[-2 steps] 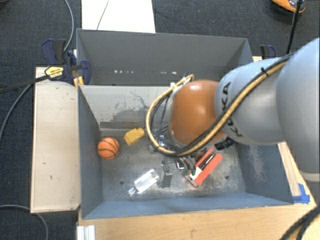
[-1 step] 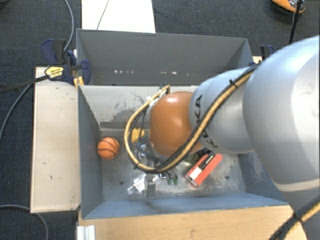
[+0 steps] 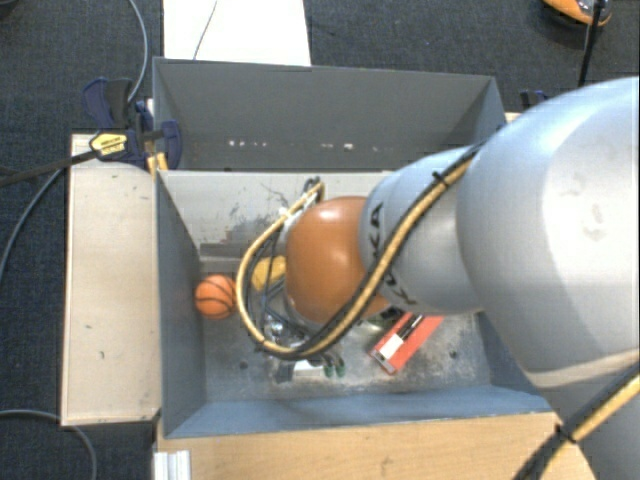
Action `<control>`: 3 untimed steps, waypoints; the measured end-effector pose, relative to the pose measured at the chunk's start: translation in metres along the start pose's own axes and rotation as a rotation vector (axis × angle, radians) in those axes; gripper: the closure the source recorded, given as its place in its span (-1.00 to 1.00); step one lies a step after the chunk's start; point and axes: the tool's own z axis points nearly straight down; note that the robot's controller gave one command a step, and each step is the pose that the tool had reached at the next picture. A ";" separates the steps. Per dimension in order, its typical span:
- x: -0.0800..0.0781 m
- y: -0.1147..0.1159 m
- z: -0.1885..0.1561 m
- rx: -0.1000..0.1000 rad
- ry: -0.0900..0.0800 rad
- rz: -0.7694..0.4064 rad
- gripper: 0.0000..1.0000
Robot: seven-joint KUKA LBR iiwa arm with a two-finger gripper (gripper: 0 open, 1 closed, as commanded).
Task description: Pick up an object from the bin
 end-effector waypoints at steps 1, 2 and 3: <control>0.000 0.000 0.000 0.000 0.000 0.003 -1.00; 0.000 0.000 0.000 0.000 0.000 0.004 -1.00; -0.008 -0.002 -0.001 -0.001 0.000 0.036 -1.00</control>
Offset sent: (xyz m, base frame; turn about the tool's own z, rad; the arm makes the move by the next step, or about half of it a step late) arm 0.0000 0.0000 0.0000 0.0000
